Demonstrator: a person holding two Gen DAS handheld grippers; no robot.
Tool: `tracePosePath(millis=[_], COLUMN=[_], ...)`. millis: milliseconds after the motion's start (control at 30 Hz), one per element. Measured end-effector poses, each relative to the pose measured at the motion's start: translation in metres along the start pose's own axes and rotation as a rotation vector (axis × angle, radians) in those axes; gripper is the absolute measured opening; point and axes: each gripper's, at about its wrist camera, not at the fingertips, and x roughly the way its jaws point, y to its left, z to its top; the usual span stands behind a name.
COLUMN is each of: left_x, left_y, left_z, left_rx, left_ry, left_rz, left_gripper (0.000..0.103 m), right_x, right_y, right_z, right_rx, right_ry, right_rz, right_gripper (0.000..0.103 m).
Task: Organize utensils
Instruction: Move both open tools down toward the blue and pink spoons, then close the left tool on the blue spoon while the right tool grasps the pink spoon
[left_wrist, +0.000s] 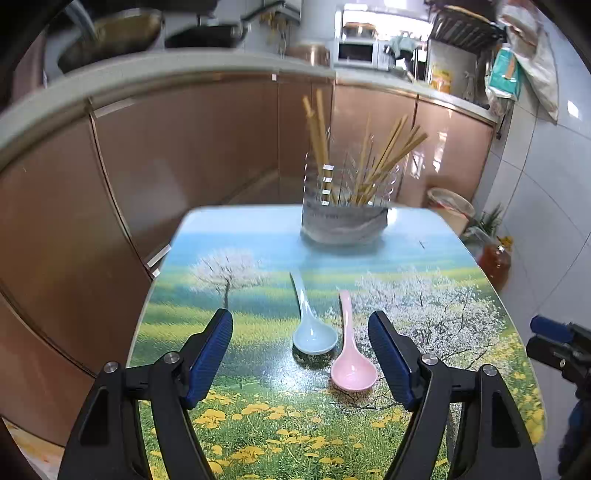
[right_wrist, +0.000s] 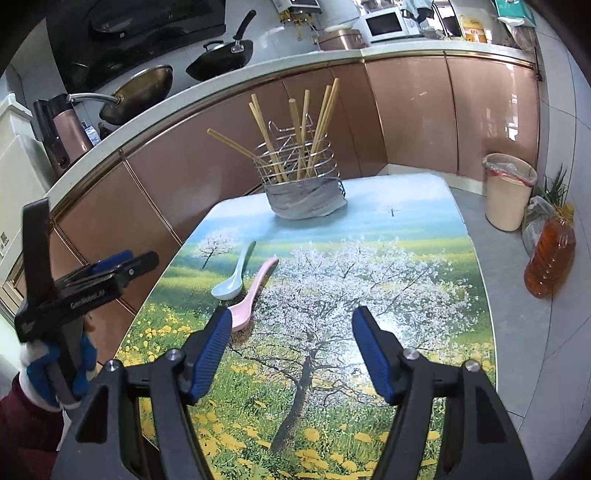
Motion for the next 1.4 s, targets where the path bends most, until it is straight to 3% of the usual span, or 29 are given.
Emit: tracePosePath(millis=[167, 300, 467, 567, 900, 1100, 1333, 1400], left_x=[0.05, 0.094, 0.143, 0.168, 0.199, 0.2, 0.191, 0.19], left_y=[0.032, 0.035, 0.032, 0.026, 0.015, 0.026, 0.052, 0.06], left_z=[0.023, 0.034, 0.04, 0.038, 0.034, 0.034, 0.026, 0.023], left_rx=[-0.072, -0.088, -0.093, -0.079, -0.022, 0.003, 0.021, 0.016], left_ry=[0.169, 0.287, 0.385, 0.439, 0.5, 0.492, 0.504, 0.508], left_rz=[-0.091, -0.131, -0.126, -0.107, -0.103, -0.096, -0.148, -0.165], left_gripper=[0.075, 0.075, 0.073, 0.065, 0.044, 0.02, 0.01, 0.01], right_x=[0.037, 0.077, 0.114, 0.133, 0.173, 0.199, 0.239, 0.249], right_y=[0.0, -0.002, 0.003, 0.006, 0.012, 0.02, 0.033, 0.038], right_z=[0.011, 0.021, 0.035, 0.042, 0.051, 0.057, 0.063, 0.065], right_rx=[0.067, 0.108, 0.09, 0.066, 0.017, 0.007, 0.026, 0.027], right_ry=[0.099, 0.188, 0.26, 0.29, 0.355, 0.399, 0.484, 0.511], right_rz=[0.066, 0.07, 0.046, 0.027, 0.021, 0.037, 0.053, 0.038], right_gripper=[0.066, 0.065, 0.065, 0.061, 0.051, 0.045, 0.045, 0.039])
